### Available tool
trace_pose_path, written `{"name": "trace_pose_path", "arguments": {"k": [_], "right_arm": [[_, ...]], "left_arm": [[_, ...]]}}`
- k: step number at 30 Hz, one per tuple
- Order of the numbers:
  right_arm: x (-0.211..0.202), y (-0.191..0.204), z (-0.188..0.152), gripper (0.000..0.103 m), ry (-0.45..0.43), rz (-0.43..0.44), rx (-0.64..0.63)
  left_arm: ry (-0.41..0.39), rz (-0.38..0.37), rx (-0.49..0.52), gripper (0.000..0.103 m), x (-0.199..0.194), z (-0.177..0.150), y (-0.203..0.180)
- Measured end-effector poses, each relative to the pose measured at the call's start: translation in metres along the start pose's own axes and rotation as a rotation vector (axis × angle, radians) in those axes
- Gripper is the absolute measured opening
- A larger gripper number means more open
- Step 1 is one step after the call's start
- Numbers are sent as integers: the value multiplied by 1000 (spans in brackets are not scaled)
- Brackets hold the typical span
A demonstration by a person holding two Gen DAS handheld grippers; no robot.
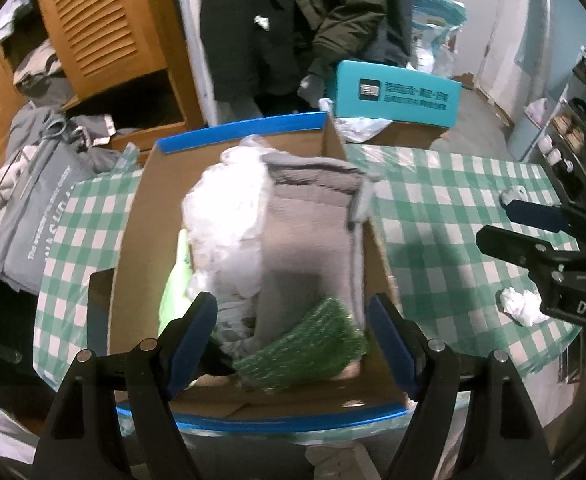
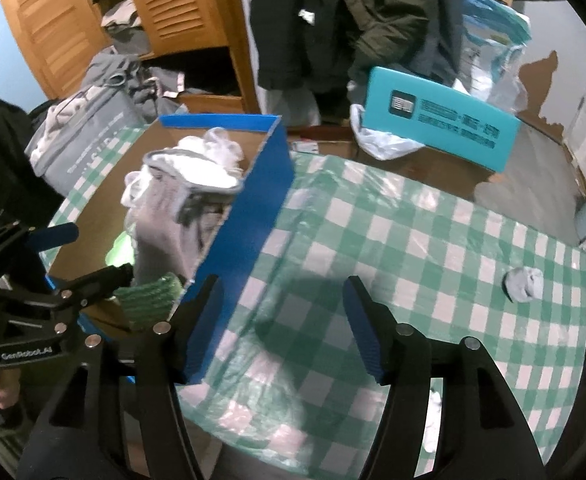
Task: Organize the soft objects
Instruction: 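Withdraw both grippers from the box toward the grey sock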
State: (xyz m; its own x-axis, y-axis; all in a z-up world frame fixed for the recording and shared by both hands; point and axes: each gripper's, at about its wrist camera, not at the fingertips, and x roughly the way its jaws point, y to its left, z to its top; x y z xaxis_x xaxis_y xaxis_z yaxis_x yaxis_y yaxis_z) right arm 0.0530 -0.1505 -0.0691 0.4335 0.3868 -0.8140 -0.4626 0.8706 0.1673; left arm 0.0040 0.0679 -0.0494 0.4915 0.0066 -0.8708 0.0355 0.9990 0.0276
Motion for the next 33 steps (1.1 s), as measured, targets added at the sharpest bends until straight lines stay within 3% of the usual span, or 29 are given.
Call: {"name": "trace_pose_path", "arguments": {"k": [12,33], "right_arm": [[-13,-53,-16,64,-13,-67,80],[-28,-140,-51,65,-9,-142,220]], "left_arm": [[-1,-44,98,80,4,10,-53],[25,-49,217,80,20,23,-126]]}}
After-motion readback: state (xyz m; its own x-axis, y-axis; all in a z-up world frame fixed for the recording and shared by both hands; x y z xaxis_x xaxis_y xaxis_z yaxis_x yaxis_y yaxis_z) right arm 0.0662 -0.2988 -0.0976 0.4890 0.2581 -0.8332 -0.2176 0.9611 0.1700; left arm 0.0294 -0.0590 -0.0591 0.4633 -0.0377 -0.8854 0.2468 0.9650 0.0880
